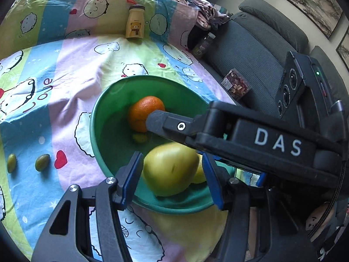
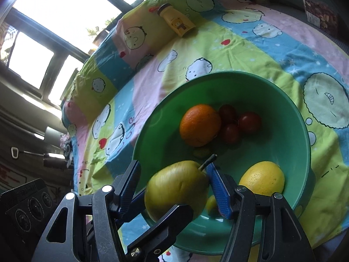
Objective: Organize fruits
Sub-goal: 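Carry the pear into the basin and open the right tool, then close the left tool on a green olive while the right tool grasps another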
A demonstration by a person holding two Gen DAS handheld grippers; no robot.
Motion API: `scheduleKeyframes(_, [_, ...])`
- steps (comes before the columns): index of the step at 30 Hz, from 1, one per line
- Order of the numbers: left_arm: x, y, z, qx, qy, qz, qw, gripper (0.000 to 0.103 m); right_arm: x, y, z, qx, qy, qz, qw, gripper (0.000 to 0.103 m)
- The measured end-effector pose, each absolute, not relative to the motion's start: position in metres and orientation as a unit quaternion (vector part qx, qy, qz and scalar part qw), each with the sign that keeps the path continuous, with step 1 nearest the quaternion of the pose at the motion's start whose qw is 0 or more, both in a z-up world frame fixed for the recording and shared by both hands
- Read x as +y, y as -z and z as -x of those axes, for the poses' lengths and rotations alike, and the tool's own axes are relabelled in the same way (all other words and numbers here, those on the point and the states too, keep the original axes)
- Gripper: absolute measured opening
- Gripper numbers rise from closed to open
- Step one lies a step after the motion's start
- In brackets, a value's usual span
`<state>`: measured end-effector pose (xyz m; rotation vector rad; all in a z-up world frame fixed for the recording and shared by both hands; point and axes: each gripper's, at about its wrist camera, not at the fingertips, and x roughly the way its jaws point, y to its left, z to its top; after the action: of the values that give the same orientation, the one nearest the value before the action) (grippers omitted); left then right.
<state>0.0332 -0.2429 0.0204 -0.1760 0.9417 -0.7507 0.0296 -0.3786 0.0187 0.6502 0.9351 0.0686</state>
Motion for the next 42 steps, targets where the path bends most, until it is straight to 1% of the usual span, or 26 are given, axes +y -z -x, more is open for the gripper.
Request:
scheduleKeyframes(1, [-0.241,-0.022,-0.032,0.437,0.351,0.083,0.824,0.058,-0.379,-0.02,-0.028,0.439,-0.037,-0.311,0.842,0.066])
scheduleKeyframes(3, [-0.236,-0.026,-0.029,0.433,0.348,0.082,0.827,0.067,-0.378,-0.026,-0.025,0.429,-0.039,-0.31,0.848,0.066])
scheduleKeyframes(4, [-0.231,-0.028,-0.029,0.432,0.345,0.082,0.829,0.075,-0.376,-0.03,-0.023,0.425,-0.03,-0.3,0.854,0.066])
scheduleKeyframes(8, [-0.196,-0.036,-0.029,0.417,0.312,0.091,0.849,0.077,-0.363,-0.049,-0.015,0.398,0.008,-0.249,0.883,0.066])
scheduleKeyframes(12, [-0.145,-0.033,-0.035,0.419,0.24,0.098,0.87,0.078,-0.342,-0.064,-0.011,0.375,-0.03,-0.226,0.899,0.065])
scheduleKeyframes(18, [-0.076,-0.004,-0.051,0.456,0.124,0.106,0.875,0.076,-0.292,-0.064,-0.023,0.387,-0.1,-0.199,0.895,0.065])
scheduleKeyframes(19, [-0.067,0.002,-0.054,0.461,0.12,0.115,0.872,0.075,-0.283,-0.061,-0.026,0.393,-0.105,-0.194,0.893,0.065])
scheduleKeyframes(21, [-0.056,0.016,-0.061,0.476,0.111,0.13,0.862,0.066,-0.265,-0.055,-0.033,0.404,-0.108,-0.183,0.89,0.065])
scheduleKeyframes(22, [-0.054,0.022,-0.066,0.487,0.107,0.129,0.857,0.057,-0.258,-0.051,-0.038,0.408,-0.105,-0.177,0.89,0.065])
scheduleKeyframes(23, [-0.052,0.026,-0.07,0.496,0.105,0.127,0.852,0.048,-0.252,-0.047,-0.043,0.411,-0.098,-0.174,0.89,0.059])
scheduleKeyframes(24, [-0.052,0.03,-0.073,0.502,0.104,0.126,0.849,0.045,-0.246,-0.042,-0.049,0.419,-0.089,-0.169,0.888,0.054])
scheduleKeyframes(25, [-0.052,0.033,-0.076,0.504,0.105,0.127,0.848,0.044,-0.24,-0.035,-0.055,0.435,-0.083,-0.162,0.882,0.042])
scheduleKeyframes(26, [-0.053,0.035,-0.079,0.505,0.105,0.125,0.847,0.043,-0.235,-0.029,-0.06,0.448,-0.077,-0.156,0.877,0.034])
scheduleKeyframes(27, [-0.053,0.036,-0.081,0.505,0.103,0.121,0.848,0.043,-0.23,-0.025,-0.064,0.454,-0.072,-0.15,0.876,0.033])
scheduleKeyframes(30, [-0.049,0.039,-0.088,0.503,0.087,0.121,0.851,0.042,-0.214,-0.017,-0.074,0.464,-0.084,-0.133,0.872,0.032])
scheduleKeyframes(36, [-0.043,0.048,-0.095,0.517,0.097,0.146,0.838,0.04,-0.198,0.019,-0.107,0.525,-0.067,-0.122,0.84,0.033])
scheduleKeyframes(37, [-0.043,0.048,-0.095,0.517,0.096,0.146,0.838,0.039,-0.197,0.024,-0.111,0.532,-0.063,-0.123,0.835,0.033])
scheduleKeyframes(40, [-0.046,0.051,-0.098,0.519,0.097,0.142,0.837,0.031,-0.193,0.033,-0.12,0.541,-0.065,-0.124,0.83,0.033])
scheduleKeyframes(42, [-0.048,0.051,-0.099,0.517,0.102,0.143,0.838,0.029,-0.191,0.037,-0.125,0.542,-0.07,-0.125,0.828,0.033])
